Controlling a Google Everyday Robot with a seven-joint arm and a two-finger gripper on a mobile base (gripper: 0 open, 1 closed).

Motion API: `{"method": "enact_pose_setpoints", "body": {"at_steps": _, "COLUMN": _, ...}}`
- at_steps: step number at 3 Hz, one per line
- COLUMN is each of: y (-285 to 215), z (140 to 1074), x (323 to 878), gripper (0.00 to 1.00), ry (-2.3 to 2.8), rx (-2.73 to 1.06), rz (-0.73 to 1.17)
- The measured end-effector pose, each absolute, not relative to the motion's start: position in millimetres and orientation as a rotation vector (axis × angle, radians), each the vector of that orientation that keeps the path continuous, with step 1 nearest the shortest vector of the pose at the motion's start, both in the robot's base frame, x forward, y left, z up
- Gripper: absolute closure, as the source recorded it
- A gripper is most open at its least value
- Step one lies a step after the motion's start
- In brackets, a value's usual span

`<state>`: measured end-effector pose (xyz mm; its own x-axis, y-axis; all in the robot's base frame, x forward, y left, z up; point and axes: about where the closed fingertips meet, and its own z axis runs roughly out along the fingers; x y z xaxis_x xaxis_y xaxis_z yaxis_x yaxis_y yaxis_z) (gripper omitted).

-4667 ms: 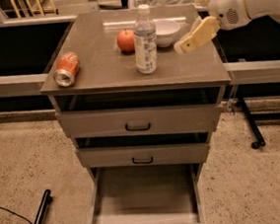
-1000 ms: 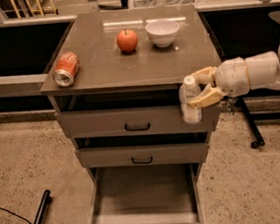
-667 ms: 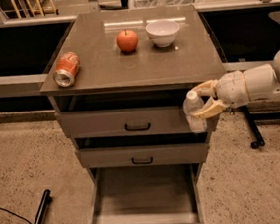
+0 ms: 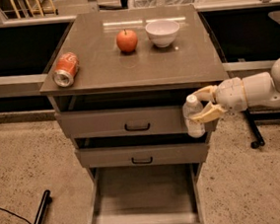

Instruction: Place blue plastic bottle into bottom drawer

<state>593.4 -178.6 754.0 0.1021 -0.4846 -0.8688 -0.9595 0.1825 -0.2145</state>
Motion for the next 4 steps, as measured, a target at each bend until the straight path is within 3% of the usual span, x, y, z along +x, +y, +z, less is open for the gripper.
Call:
{"method": "enact_pose_setpoints", "body": {"at_steps": 1, "y": -171, "z": 693, "x": 577, "gripper": 1.0, "ry": 1.522, "rx": -1.337, "rz": 0.668}}
{"method": "enact_pose_setpoints", "body": {"at_steps": 2, "y": -130, "z": 604, "x": 547, "gripper": 1.0, "ry": 1.559, "rx": -1.284, "rz": 0.79}}
{"method": "enact_pose_setpoints", "body": {"at_steps": 4, "y": -101, "z": 551, "x": 522, "gripper": 1.0, "ry": 1.538, "rx": -1.252, "rz": 0.876}}
